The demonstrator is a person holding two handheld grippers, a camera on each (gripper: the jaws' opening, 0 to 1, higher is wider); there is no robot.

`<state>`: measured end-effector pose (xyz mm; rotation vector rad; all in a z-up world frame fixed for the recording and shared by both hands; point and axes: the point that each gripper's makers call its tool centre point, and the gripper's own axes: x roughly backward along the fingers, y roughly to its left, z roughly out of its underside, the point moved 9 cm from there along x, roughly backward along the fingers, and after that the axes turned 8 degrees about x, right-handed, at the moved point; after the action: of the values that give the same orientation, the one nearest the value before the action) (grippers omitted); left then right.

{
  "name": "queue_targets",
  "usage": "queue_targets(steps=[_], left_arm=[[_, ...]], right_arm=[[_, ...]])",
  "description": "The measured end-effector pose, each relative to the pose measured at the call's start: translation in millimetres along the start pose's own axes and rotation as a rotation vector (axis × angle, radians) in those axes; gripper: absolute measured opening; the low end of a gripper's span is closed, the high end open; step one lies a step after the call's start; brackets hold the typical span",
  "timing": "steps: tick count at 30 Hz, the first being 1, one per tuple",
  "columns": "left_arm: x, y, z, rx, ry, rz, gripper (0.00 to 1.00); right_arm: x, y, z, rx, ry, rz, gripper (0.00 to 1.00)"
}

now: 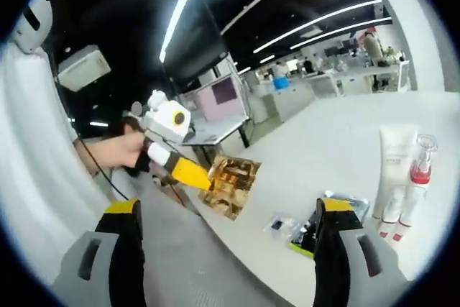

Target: Arrange the skincare products in the storage area until every visible bottle or jar stands upright without overlapping.

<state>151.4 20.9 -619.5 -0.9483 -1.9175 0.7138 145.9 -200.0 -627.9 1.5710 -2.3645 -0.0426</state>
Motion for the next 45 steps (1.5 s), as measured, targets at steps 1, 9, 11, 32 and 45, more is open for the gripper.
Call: queue_targets(steps=[1, 9, 11, 32, 45], left_arm=[[0.1, 2.5, -0.7, 0.005, 0.003, -0.003, 0.04], [-2.2, 11.6, -7.6, 0.019, 0.035, -0.034, 0.04], [-2.7, 15.9, -11.1, 0.023, 0.045, -0.041, 0.04], [-22.2, 49.4, -40.1, 0.052, 0.121, -0.087, 0.04], [-44.1, 82.9, -62.3, 0.098, 0.159, -0.094, 0.04]], right_arm=[[0.3, -0.2, 1.6, 0.001, 0.005, 0.003, 1.00], [3.9, -3.8, 14.9, 0.001, 0.038, 0.047, 1.00], [5.4, -4.9, 18.0, 0.001, 0.047, 0.064, 1.00], [-13.6, -9.4, 13.0, -0.013, -0.016, 0.152, 0.99], [-9.8, -18.4, 21.3, 0.001, -0.008, 0.208, 1.00]])
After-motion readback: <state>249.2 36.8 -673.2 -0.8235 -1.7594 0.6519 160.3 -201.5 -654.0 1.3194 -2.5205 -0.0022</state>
